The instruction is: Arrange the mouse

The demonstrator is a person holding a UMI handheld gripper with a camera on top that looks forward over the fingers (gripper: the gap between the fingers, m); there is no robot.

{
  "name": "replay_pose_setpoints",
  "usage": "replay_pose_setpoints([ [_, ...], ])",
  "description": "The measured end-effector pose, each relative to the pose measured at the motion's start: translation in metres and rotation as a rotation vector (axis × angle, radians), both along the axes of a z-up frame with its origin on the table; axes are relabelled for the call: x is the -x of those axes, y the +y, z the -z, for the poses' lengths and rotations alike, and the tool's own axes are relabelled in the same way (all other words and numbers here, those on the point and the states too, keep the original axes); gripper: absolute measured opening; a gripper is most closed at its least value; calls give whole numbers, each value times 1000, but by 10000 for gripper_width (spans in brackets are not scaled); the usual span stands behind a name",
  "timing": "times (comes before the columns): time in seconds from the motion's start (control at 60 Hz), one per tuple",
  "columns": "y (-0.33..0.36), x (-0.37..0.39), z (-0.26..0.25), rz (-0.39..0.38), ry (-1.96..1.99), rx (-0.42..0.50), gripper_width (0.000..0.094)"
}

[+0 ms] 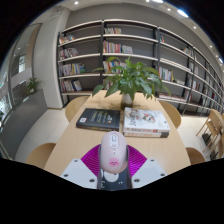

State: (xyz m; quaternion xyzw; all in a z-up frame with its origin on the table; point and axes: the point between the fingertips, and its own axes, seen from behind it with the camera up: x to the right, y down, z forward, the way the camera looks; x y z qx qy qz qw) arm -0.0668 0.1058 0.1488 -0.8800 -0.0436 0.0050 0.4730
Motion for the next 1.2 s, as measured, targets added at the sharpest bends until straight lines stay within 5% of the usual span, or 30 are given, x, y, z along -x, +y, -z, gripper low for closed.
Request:
replay_pose_setpoints([
  [0.367, -49, 17, 160, 23, -43, 275, 341],
  [0.467, -45, 16, 161, 27, -41, 247, 349],
  [0.617, -47, 13, 162, 64, -21, 281, 553],
  [0.667, -50, 7, 154, 92, -23, 295, 763],
  [0.717, -45, 4, 133, 97, -25, 262, 837],
  [1.0, -94, 5, -23, 49, -6, 60, 836],
  [1.2, -158, -7, -68, 36, 7, 9, 835],
])
